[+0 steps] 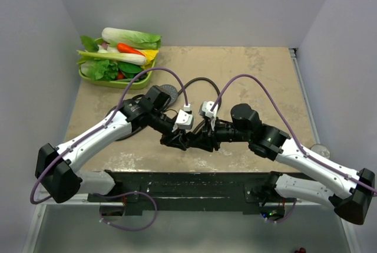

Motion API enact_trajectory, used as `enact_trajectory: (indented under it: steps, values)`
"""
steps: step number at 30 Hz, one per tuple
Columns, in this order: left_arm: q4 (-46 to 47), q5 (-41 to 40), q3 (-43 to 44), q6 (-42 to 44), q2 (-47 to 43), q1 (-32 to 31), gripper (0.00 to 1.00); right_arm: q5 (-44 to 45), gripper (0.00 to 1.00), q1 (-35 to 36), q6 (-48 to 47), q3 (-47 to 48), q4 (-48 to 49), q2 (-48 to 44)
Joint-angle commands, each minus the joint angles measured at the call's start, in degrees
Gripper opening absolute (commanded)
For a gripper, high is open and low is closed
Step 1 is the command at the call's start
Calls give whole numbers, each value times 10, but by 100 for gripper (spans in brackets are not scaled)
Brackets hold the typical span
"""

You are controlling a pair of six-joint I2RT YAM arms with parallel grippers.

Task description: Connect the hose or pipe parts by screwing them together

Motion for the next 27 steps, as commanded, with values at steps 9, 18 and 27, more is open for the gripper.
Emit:
enact_trajectory:
  steps: [9, 18, 27]
  values:
    - [29, 41, 9, -7, -33, -4, 0, 11, 0, 5, 17, -20, 39, -3]
    - [55, 28, 11, -45, -36, -4, 0, 6, 0, 21, 23, -20, 22, 22]
    - [70, -12, 4, -66, -38, -3, 0, 36, 0, 44, 57, -16, -1, 58]
